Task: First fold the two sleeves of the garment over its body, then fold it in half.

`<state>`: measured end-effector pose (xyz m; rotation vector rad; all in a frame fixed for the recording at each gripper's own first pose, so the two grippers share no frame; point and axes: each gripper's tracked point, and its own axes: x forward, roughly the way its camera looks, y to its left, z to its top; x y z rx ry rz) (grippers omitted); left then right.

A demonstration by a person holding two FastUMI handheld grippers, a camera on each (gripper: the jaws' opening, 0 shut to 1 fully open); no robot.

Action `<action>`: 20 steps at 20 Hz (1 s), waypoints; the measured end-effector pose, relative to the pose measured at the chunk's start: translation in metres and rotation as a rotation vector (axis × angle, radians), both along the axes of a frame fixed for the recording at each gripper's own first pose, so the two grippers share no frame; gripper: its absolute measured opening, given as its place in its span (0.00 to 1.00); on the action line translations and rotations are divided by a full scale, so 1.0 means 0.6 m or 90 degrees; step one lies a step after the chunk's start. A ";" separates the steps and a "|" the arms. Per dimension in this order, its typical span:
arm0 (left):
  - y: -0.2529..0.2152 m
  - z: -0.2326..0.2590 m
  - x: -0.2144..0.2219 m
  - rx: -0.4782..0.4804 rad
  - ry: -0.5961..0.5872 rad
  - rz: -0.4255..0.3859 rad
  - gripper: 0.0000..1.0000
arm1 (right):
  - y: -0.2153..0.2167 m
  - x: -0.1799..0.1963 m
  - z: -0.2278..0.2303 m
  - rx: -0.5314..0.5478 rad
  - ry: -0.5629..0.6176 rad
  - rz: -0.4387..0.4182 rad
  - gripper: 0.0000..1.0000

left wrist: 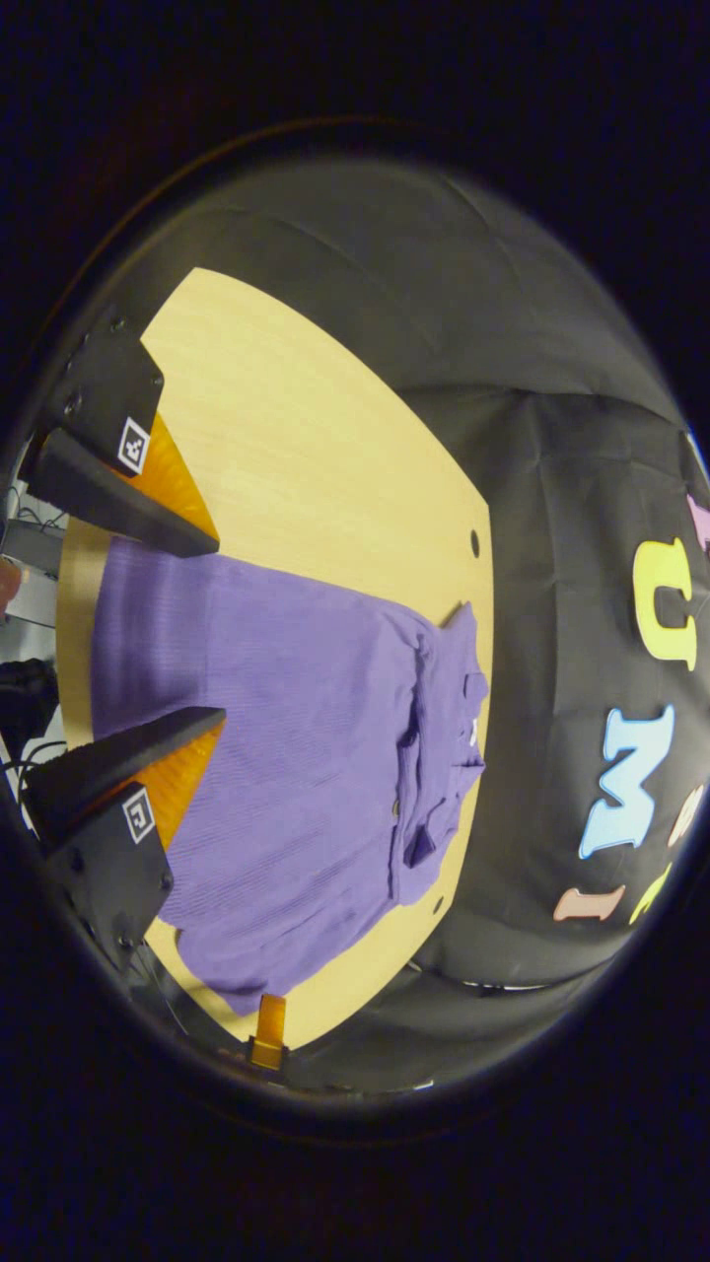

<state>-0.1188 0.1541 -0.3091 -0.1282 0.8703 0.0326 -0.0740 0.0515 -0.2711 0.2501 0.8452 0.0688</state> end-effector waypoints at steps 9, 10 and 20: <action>-0.012 -0.030 -0.027 0.007 0.000 -0.012 0.99 | 0.032 -0.029 -0.021 -0.036 0.028 0.047 1.00; -0.017 -0.031 -0.026 0.015 -0.001 -0.019 0.99 | 0.037 -0.032 -0.025 -0.052 0.028 0.057 1.00; -0.061 -0.035 -0.015 0.001 -0.024 -0.039 0.34 | 0.070 -0.029 -0.035 -0.104 0.043 0.089 0.52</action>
